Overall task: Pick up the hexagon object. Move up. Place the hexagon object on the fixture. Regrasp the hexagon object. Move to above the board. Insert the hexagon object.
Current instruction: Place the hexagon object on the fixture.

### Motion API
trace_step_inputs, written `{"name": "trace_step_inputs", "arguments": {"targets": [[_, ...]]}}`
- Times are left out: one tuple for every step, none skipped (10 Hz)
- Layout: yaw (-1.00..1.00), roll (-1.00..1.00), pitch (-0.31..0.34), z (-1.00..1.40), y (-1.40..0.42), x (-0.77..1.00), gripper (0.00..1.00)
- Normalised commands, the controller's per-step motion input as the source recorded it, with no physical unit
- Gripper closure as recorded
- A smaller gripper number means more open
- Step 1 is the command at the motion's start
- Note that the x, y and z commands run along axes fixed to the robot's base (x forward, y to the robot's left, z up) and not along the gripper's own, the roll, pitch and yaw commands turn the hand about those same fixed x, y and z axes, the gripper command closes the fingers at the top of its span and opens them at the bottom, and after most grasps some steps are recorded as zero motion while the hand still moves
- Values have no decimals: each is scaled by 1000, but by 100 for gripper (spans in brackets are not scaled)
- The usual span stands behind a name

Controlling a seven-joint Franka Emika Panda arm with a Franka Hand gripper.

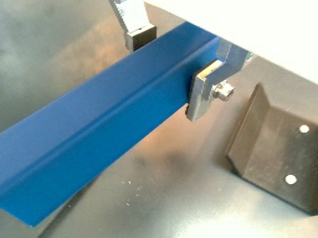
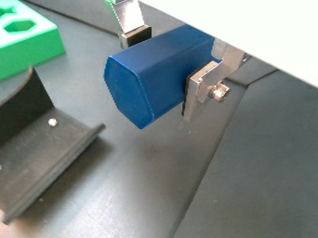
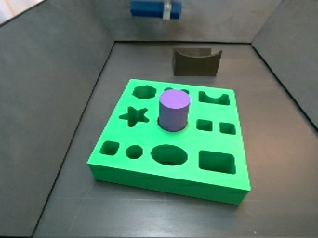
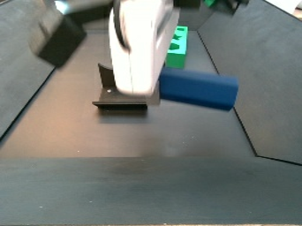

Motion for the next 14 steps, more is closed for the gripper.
{"name": "trace_step_inputs", "arguments": {"targets": [[15,-72,25,947,-8,-15,100],[14,-84,31,720,-6,-10,100],[11,-95,39,495,-2,-2,100],[7,-104,48,324,1,3,100],[1000,41,4,299,-1000,496,100],[1000,46,8,249,-1000,497,100],[1000,51,14,243,-1000,489,100],[1000,54,21,242,-1000,482,100],[1000,59,29,244,-1000,487,100],[1000,63,37,234,-1000,491,100],[1000,67,45,205,-924,471,100],[1000,72,53,141,-667,376,100],[1000,79,64,62,-336,269,100],[1000,80,71,28,-140,208,100]]}}
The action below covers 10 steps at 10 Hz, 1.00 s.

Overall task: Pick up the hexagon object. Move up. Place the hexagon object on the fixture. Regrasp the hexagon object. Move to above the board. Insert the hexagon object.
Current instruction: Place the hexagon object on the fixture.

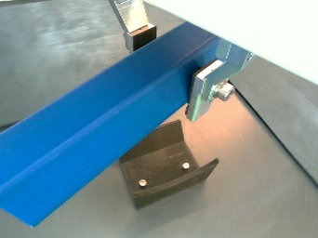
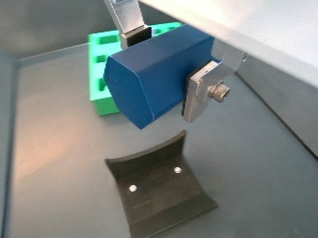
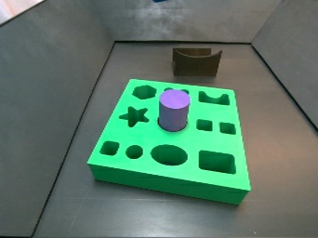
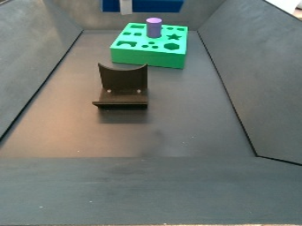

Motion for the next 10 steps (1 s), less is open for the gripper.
{"name": "trace_step_inputs", "arguments": {"targets": [[1000,81,78,13,-83,155,100],[1000,87,84,10,-68,110,100],[1000,95,92,4,-40,88,100],[1000,100,99,-1,-26,82,100],[1000,109,108,-4,-20,80,100],[1000,-531,89,-548,699,56,100],[1000,-577,95,-533,673,61,100],[1000,-619,98,-405,506,66,100],[1000,-634,120,-150,234,39,100],[1000,-631,143,-62,109,21,100]]}}
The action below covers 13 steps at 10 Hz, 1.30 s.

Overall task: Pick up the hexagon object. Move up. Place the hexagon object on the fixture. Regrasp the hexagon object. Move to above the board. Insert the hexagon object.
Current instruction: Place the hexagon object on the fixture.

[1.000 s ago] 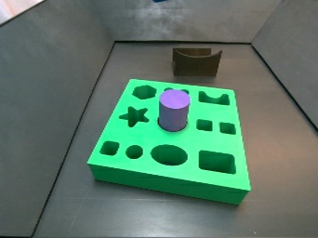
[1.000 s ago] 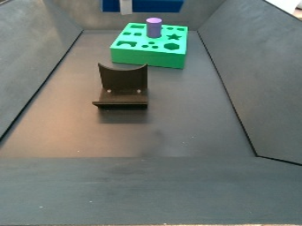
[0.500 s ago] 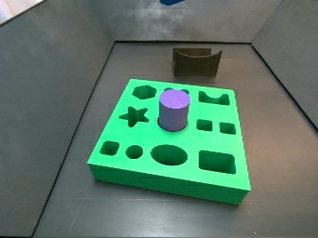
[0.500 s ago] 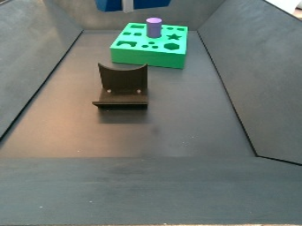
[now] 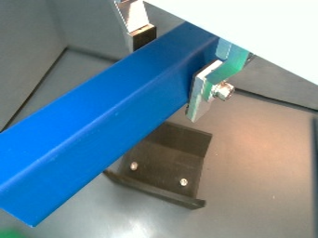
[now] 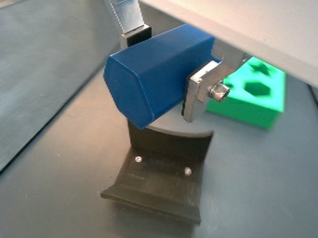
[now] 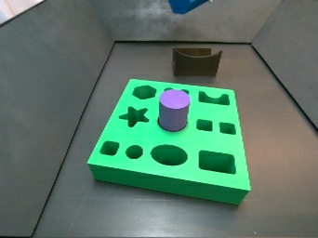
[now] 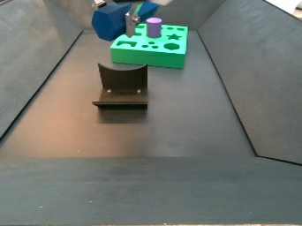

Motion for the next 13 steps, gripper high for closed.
{"name": "trace_step_inputs", "arguments": {"targets": [[1000,-636,164,-52,77,15,100],[1000,-685,238,-35,52,16,100],[1000,-723,314,-18,33,16,100],[1000,-769,432,-7,28,16,100],[913,-746,499,1,26,19,100],[444,-486,545,0,30,48,100],[270,-388,554,0,30,65,100],[53,-261,521,4,32,92,100],[-45,-203,461,-1,40,93,100],[-119,-126,371,9,37,81,100],[-136,-92,328,12,29,79,100],[-148,-35,241,9,26,79,100],[-146,-23,221,9,26,78,100]]}}
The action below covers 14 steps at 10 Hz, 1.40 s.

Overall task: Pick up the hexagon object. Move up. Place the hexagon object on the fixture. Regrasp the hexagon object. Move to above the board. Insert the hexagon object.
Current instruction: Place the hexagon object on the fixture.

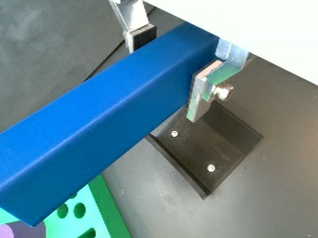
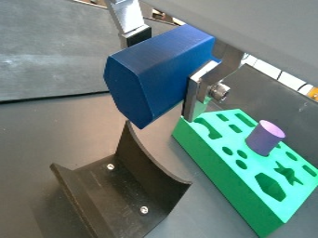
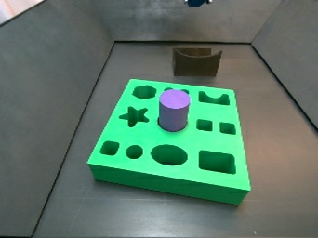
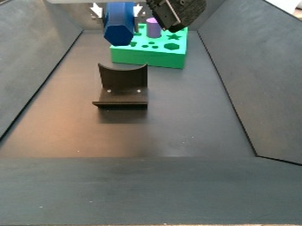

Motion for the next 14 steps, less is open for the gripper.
{"name": "trace_step_inputs", "arguments": {"targets": [[-203,-1000,112,-1000,60,106,100],[-204,-1000,95,-1000,65,112,100],[-213,-1000,84,-1000,76,121,100],[-220,-1000,78,-1000,76,123,100],[-238,-1000,56,-1000,80,129,100],[-228,-891,36,-1000,84,135,100],[-190,-648,4,-1000,94,150,100],[-148,-412,-22,-1000,103,165,100],[-118,-255,-30,-1000,104,172,100],[-101,-199,-39,-1000,98,179,100],[-65,-136,-57,-750,81,143,100],[-55,-114,-59,-625,72,119,100],[-55,-91,-63,-593,90,106,100],[-43,-79,-64,-596,102,84,100]]}}
